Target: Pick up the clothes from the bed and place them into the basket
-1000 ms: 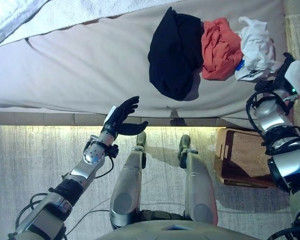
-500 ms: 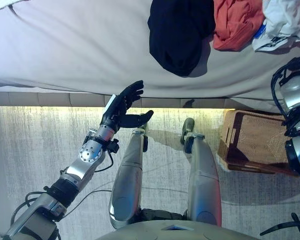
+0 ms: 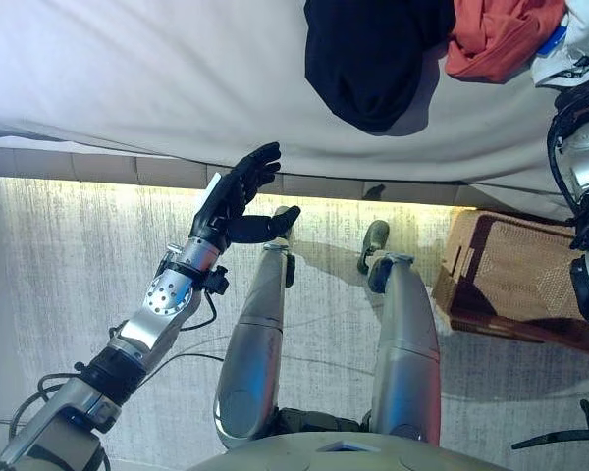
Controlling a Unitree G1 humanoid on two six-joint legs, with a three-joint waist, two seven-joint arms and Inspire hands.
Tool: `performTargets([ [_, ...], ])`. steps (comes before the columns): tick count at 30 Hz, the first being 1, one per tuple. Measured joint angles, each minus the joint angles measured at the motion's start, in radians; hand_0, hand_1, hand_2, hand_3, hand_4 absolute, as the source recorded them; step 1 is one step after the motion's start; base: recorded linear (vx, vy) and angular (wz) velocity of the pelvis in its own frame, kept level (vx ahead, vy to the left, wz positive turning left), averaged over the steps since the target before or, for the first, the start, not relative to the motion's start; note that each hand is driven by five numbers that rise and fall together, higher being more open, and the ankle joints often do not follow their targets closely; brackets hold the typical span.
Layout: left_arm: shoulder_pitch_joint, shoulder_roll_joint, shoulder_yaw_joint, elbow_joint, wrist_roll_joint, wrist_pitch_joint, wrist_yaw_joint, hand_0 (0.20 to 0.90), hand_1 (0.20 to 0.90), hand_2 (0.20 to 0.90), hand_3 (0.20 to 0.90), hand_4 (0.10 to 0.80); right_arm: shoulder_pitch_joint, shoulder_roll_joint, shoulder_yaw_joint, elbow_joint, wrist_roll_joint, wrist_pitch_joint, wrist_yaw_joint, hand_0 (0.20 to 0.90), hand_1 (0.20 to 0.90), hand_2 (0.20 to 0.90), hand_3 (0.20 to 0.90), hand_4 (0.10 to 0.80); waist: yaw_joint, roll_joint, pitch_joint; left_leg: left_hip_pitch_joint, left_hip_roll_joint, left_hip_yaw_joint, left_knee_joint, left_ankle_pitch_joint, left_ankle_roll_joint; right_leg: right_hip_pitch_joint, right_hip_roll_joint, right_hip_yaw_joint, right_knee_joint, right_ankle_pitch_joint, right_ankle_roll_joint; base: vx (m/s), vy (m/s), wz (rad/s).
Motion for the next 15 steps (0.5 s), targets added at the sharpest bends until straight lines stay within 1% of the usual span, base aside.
performTargets([
  [2, 0.016, 0.000, 0.016, -0.001, 0.000, 0.000, -0.008, 0.900, 0.900, 0.900, 0.900, 0.800, -0.015, -0.003, 0.012, 0.002, 0.009, -0.003, 0.021, 0.900, 0.900, 0.900, 0.900, 0.800, 0.003, 0.000, 0.000, 0.002, -0.002, -0.002, 0.014, -0.009, -0.005, 0.002, -0.005, -0.001, 0.021, -0.019, -0.003, 0.106, -0.055, 0.08],
  [3, 0.026, 0.000, 0.026, -0.002, 0.000, -0.002, -0.013, 0.900, 0.900, 0.900, 0.900, 0.800, -0.023, -0.006, 0.028, 0.005, 0.013, -0.005, 0.034, 0.900, 0.900, 0.900, 0.900, 0.800, 0.005, -0.001, 0.000, 0.005, -0.003, -0.003, 0.024, -0.007, 0.002, 0.005, -0.006, -0.004, 0.031, -0.024, -0.005, 0.025, -0.037, 0.07],
  [7, 0.042, 0.002, 0.033, -0.003, -0.001, -0.014, -0.022, 0.900, 0.900, 0.900, 0.900, 0.800, -0.036, -0.018, 0.036, 0.010, 0.030, -0.010, 0.075, 0.900, 0.900, 0.900, 0.900, 0.800, 0.020, -0.001, 0.001, 0.007, -0.006, -0.012, 0.042, -0.010, 0.001, 0.010, -0.012, -0.012, 0.059, -0.040, -0.014, 0.025, -0.021, 0.08],
  [8, 0.043, 0.002, 0.034, -0.003, -0.001, -0.015, -0.023, 0.900, 0.900, 0.900, 0.900, 0.800, -0.040, -0.020, 0.036, 0.012, 0.031, -0.010, 0.085, 0.827, 0.827, 0.827, 0.815, 0.715, 0.024, -0.001, 0.001, 0.006, -0.006, -0.014, 0.043, -0.010, 0.001, 0.009, -0.012, -0.016, 0.061, -0.042, -0.016, 0.019, -0.021, 0.07],
  [9, 0.045, 0.003, 0.036, -0.003, -0.001, -0.015, -0.024, 0.900, 0.900, 0.900, 0.900, 0.800, -0.044, -0.020, 0.036, 0.015, 0.036, -0.010, 0.100, 0.382, 0.382, 0.382, 0.296, 0.196, 0.024, -0.001, 0.001, 0.004, -0.006, -0.020, 0.045, -0.010, 0.001, 0.010, -0.012, -0.022, 0.064, -0.044, -0.019, 0.014, -0.019, 0.09],
  [10, 0.047, 0.003, 0.036, -0.003, -0.001, -0.016, -0.026, 0.900, 0.900, 0.900, 0.900, 0.800, -0.046, -0.022, 0.036, 0.018, 0.043, -0.010, 0.113, 0.300, 0.300, 0.300, 0.200, 0.100, 0.025, -0.001, 0.001, 0.003, -0.006, -0.025, 0.047, -0.010, 0.001, 0.010, -0.013, -0.027, 0.070, -0.047, -0.024, 0.012, -0.021, 0.09],
  [12, 0.055, 0.003, 0.039, -0.003, -0.001, -0.016, -0.038, 0.900, 0.900, 0.900, 0.900, 0.800, -0.056, -0.022, 0.037, 0.038, 0.056, -0.009, 0.132, 0.300, 0.300, 0.300, 0.200, 0.100, 0.029, -0.001, 0.001, 0.002, -0.006, -0.030, 0.053, -0.010, 0.001, 0.009, -0.014, -0.031, 0.079, -0.052, -0.030, 0.013, -0.012, 0.05],
  [15, 0.073, 0.004, 0.052, -0.009, -0.001, -0.016, -0.040, 0.900, 0.900, 0.900, 0.900, 0.800, -0.059, -0.023, 0.037, 0.047, 0.075, -0.011, 0.136, 0.300, 0.300, 0.300, 0.200, 0.100, 0.028, -0.001, 0.001, 0.002, -0.003, -0.037, 0.049, -0.011, 0.001, 0.009, -0.015, -0.036, 0.078, -0.053, -0.030, 0.003, 0.003, 0.01],
])
